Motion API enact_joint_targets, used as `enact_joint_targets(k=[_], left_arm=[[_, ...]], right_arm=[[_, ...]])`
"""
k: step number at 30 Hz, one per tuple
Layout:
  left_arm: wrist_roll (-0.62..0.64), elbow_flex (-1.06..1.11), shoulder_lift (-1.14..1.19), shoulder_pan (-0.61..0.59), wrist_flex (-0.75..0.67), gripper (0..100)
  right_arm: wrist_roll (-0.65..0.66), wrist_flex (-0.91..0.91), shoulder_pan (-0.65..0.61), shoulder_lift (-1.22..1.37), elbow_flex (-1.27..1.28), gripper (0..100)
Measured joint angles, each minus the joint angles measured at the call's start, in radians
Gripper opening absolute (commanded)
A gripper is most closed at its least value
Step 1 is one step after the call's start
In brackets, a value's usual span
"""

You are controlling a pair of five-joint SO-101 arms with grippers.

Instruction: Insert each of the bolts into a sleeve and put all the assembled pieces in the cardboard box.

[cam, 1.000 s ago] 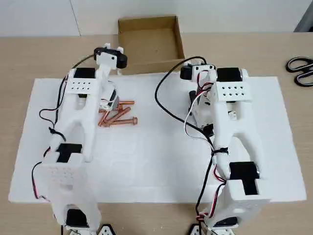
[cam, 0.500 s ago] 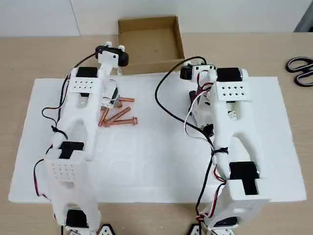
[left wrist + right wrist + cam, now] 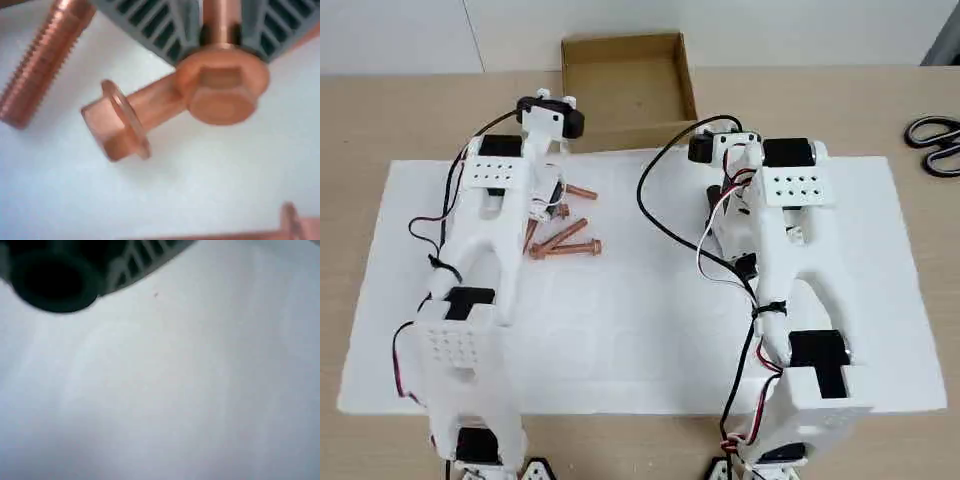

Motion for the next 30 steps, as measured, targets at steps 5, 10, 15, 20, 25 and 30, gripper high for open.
enact_joint_targets(k=[5,10,15,20,25,30], left_arm=[[0.006,-0.114,0.006,0.014,0.149,1],[0.023,-0.272,0.006,0.009,0.278,1],[0.032,-0.275,-0.012,-0.014,0.292,1],[0.037,-0.064,-0.199,-0.068,0.295,1],[0.037,0.183,-0.493,-0.100,0.295,1],[0.034,0.500,-0.779,-0.104,0.173,1]], right_arm=[[0.000,0.000,0.000,0.000,0.000,0.4],[0.000,0.000,0.000,0.000,0.000,0.4],[0.000,0.000,0.000,0.000,0.000,0.4],[0.000,0.000,0.000,0.000,0.000,0.4],[0.000,-0.002,0.000,0.000,0.000,0.4],[0.000,-0.002,0.000,0.000,0.002,0.4]])
